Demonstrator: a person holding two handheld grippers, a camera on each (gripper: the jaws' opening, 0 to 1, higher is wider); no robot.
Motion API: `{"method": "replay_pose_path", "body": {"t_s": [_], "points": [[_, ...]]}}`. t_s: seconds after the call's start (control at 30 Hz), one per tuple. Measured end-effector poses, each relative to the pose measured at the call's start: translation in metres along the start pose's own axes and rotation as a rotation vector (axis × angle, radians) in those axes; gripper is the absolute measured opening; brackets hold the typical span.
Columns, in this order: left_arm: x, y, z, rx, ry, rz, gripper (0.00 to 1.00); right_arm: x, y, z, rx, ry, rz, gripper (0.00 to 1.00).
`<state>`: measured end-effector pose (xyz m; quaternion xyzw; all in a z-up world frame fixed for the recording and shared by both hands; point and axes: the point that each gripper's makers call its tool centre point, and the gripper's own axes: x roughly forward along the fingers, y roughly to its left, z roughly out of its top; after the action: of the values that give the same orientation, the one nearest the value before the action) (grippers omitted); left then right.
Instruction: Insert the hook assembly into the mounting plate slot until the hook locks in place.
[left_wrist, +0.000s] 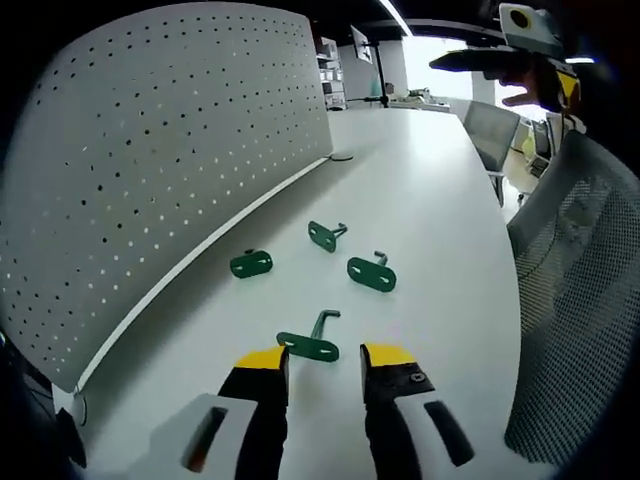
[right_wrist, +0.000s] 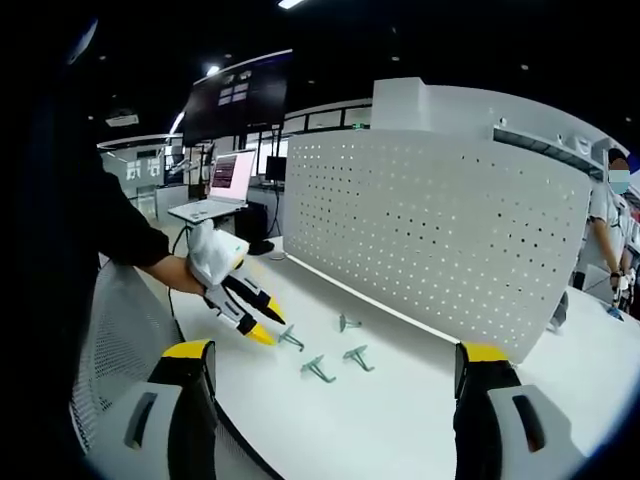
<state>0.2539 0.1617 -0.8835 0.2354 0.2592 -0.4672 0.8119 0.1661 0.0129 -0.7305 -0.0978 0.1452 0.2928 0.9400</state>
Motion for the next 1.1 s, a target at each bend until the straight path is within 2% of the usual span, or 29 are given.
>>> {"method": "replay_pose_path", "body": {"t_s": [0.63,1.1], "points": [[0.011,0.005,-0.007,-0.033,0.03,0.015,0.27,0.002,0.0,-0.001,-0.001,0.004,0.003,0.96],[0.004,0.029,-0.021,-0.065,0.057,0.103,0.2,0.002,0.001,-0.002,-0.005,0.008,0.008,0.95]]}}
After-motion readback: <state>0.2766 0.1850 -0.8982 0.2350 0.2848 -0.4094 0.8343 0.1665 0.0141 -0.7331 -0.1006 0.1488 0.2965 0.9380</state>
